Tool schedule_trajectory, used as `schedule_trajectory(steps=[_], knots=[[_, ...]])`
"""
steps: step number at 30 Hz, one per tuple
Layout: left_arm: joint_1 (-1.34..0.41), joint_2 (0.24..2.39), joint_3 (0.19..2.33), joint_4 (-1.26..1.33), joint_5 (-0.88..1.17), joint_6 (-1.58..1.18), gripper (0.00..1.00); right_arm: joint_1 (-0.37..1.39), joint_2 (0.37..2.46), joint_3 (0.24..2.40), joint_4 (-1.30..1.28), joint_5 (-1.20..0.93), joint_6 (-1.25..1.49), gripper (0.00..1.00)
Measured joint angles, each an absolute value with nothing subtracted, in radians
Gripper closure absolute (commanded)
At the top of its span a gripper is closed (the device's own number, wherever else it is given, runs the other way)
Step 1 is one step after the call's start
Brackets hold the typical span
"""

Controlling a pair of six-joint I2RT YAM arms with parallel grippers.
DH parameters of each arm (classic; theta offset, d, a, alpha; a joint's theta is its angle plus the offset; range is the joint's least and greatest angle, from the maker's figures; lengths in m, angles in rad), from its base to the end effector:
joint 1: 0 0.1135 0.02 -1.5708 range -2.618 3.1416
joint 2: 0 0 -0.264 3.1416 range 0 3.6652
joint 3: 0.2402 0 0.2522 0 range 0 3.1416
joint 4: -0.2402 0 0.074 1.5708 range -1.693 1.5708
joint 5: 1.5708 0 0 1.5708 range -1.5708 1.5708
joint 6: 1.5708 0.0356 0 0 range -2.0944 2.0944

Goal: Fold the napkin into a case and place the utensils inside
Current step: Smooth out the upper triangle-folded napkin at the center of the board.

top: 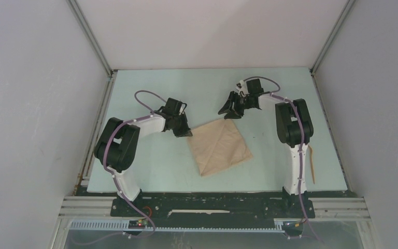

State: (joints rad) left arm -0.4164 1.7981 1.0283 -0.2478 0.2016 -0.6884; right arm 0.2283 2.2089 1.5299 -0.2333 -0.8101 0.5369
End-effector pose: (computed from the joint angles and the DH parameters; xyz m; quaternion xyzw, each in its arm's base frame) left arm 0.3212 -0.1498 0.1507 -0.1025 0.9520 -0.2250 0.1805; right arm 0.4479 0.1306 0.1405 0.0078 0.8790 0.4569 0.1365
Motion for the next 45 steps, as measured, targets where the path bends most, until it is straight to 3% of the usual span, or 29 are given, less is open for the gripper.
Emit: schedule_trajectory(steps=[11, 16, 21, 29, 45], knots=[[-0.416, 1.807, 1.028, -0.228, 0.207, -0.689, 1.0, 0.193, 2.151, 1.525, -0.383, -0.669, 0.47, 0.36], [-0.416, 1.811, 1.028, -0.223, 0.213, -0.689, 1.0, 0.235, 1.901, 1.432, -0.441, -0.577, 0.436, 0.33], [-0.416, 1.814, 1.023, -0.207, 0.214, -0.691, 1.0, 0.426, 1.697, 1.18, -0.25, -0.698, 0.546, 0.32], [-0.409, 1.814, 1.009, -0.184, 0.224, -0.7, 1.0, 0.649, 1.881, 1.026, 0.035, -0.798, 0.749, 0.34], [-0.399, 1.811, 0.997, -0.166, 0.237, -0.71, 1.0, 0.684, 1.912, 0.834, 0.271, -0.856, 0.815, 0.36]])
